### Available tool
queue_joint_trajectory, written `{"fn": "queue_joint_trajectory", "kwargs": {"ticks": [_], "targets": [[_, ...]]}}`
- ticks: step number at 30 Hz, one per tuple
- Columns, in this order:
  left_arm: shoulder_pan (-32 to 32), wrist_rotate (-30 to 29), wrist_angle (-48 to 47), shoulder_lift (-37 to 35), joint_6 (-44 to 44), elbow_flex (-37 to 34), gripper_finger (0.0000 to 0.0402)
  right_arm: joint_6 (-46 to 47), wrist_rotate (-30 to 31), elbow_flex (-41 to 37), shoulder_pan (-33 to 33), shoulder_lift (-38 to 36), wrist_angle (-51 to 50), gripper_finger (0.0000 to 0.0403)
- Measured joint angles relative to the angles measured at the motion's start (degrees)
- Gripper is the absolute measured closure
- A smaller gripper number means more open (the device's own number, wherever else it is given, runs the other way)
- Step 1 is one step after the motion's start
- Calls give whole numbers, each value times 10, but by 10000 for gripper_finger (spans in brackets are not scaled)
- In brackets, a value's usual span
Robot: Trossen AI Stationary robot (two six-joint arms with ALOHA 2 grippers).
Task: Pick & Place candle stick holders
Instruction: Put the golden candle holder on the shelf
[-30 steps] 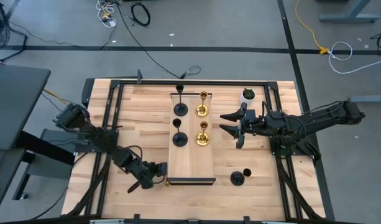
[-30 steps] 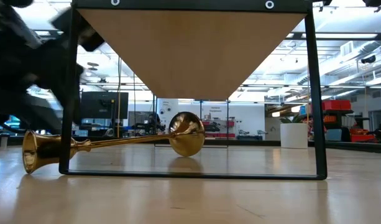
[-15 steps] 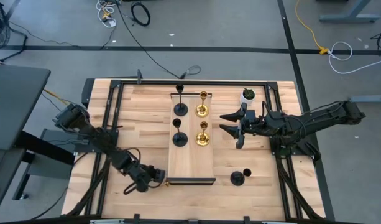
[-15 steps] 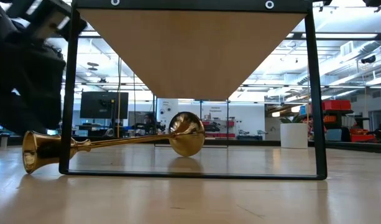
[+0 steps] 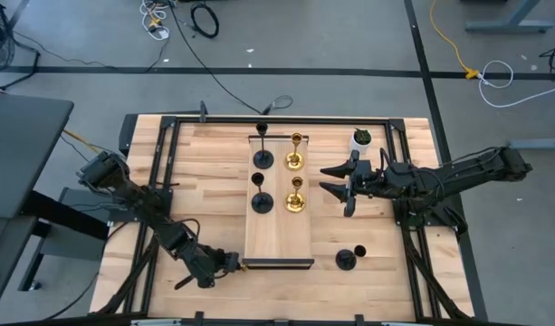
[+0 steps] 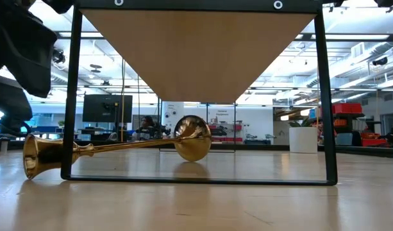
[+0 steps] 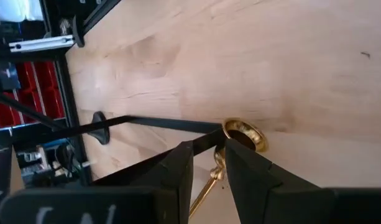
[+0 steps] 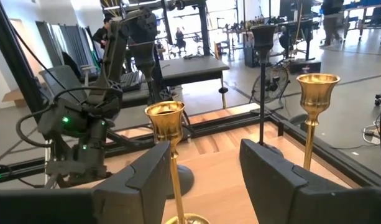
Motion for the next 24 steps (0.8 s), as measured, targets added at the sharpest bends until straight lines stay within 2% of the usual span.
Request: {"fn": "queue_joint_trajectory", "kwargs": {"ticks": [6, 14, 17, 20, 24], "targets": [[2, 27, 1, 0, -145, 0, 301, 3, 0, 0, 0, 0, 0, 211], [1, 11, -5, 0, -159, -1, 251, 8, 0, 0, 0, 0, 1, 211], [7, 27, -6, 0, -168, -3, 224, 9, 0, 0, 0, 0, 2, 211], [13, 68, 1, 0, -190, -3, 199, 8, 0, 0, 0, 0, 2, 211], [17, 77, 4, 0, -202, -3, 176, 8, 0, 0, 0, 0, 2, 211]]}}
